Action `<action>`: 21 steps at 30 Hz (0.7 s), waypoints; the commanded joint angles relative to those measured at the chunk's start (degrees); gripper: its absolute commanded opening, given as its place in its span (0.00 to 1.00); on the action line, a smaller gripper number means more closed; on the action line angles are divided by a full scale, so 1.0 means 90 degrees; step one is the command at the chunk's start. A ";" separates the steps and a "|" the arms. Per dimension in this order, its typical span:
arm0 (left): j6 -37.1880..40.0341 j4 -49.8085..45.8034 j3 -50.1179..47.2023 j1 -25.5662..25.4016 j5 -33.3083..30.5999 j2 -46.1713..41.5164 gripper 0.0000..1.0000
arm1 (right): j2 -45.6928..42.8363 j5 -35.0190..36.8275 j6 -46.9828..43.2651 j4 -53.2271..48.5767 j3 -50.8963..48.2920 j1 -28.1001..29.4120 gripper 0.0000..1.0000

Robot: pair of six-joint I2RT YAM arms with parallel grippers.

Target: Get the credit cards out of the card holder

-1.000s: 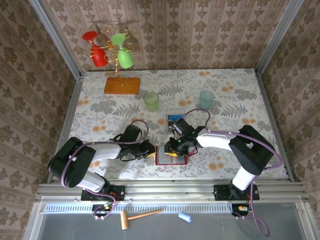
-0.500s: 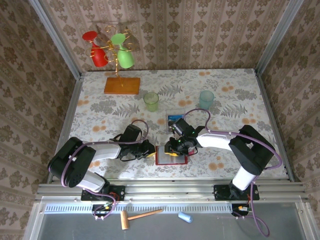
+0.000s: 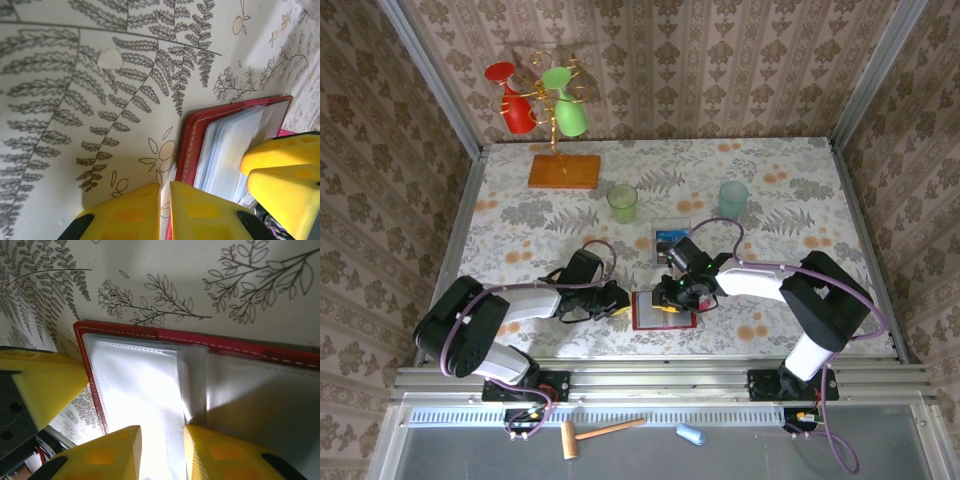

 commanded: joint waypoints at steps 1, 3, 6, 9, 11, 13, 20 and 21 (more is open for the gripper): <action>0.0141 -0.0429 0.0128 0.0026 -0.0072 -0.0195 0.14 | -0.0107 0.0072 -0.0073 -0.0056 -0.0173 -0.0064 0.29; 0.0133 -0.0501 0.0167 0.0013 -0.0101 -0.0262 0.14 | -0.0094 0.0070 -0.0082 -0.0020 -0.0204 -0.0075 0.28; 0.0122 -0.0609 0.0256 -0.0024 -0.0138 -0.0351 0.14 | -0.0083 0.0053 -0.0090 0.0002 -0.0240 -0.0106 0.28; 0.0102 -0.0678 0.0359 -0.0088 -0.0161 -0.0419 0.14 | -0.0106 0.0026 -0.0092 0.0013 -0.0267 -0.0132 0.27; 0.0083 -0.0682 0.0426 -0.0139 -0.0161 -0.0421 0.15 | -0.0168 0.0034 -0.0087 -0.0007 -0.0272 -0.0134 0.27; 0.0064 -0.0669 0.0487 -0.0207 -0.0165 -0.0378 0.14 | -0.0260 0.0043 -0.0087 -0.0026 -0.0261 -0.0140 0.27; -0.0051 -0.0359 0.0382 -0.0394 -0.0141 -0.0115 0.12 | -0.0487 0.0034 -0.0019 -0.0106 -0.0189 -0.0138 0.29; -0.0073 -0.0277 0.0344 -0.0408 -0.0129 -0.0075 0.12 | -0.0497 0.0007 -0.0023 -0.0124 -0.0167 -0.0138 0.29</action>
